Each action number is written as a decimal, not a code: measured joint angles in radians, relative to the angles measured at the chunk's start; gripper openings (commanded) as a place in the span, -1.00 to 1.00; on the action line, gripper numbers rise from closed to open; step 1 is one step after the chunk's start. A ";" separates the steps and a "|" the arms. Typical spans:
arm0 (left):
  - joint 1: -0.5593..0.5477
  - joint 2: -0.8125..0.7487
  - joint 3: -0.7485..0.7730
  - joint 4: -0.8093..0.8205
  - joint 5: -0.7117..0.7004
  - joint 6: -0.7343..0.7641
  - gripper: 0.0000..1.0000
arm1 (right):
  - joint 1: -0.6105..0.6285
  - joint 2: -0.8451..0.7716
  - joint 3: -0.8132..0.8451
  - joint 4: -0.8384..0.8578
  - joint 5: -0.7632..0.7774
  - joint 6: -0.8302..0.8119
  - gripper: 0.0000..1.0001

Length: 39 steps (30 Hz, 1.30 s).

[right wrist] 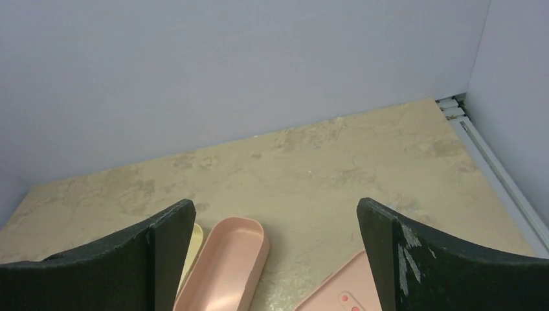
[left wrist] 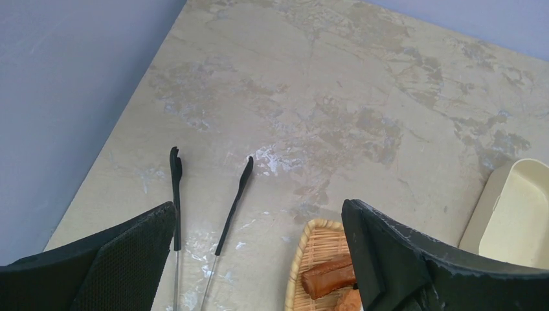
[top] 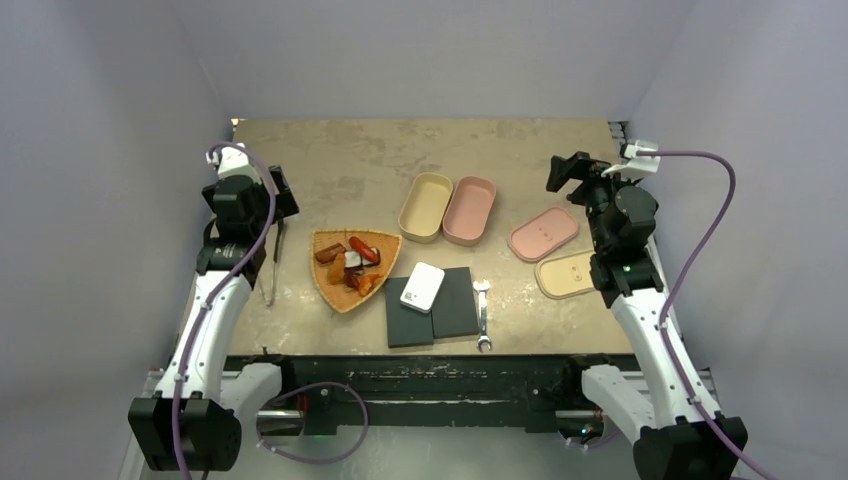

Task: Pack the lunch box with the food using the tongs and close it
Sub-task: Pick up the clamp at the center of the board.

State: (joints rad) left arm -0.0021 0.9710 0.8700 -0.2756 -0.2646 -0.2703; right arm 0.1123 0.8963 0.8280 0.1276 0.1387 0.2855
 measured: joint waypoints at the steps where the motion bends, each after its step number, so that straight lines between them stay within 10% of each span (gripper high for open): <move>1: 0.000 0.011 0.007 -0.006 0.000 0.000 0.99 | 0.000 -0.004 -0.004 0.002 0.000 -0.002 0.98; 26: 0.120 0.394 0.041 -0.073 0.128 0.047 0.97 | 0.000 -0.028 -0.098 0.067 -0.044 0.003 0.97; 33: 0.164 0.509 0.045 -0.079 0.157 0.073 0.17 | 0.000 -0.026 -0.109 0.091 -0.098 0.017 0.96; 39: 0.164 0.585 0.048 -0.089 0.127 0.103 -0.07 | 0.000 -0.035 -0.118 0.099 -0.136 0.028 0.96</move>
State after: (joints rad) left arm 0.1616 1.5562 0.9176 -0.3645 -0.1371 -0.1673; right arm 0.1123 0.8616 0.7101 0.2264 0.0025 0.3138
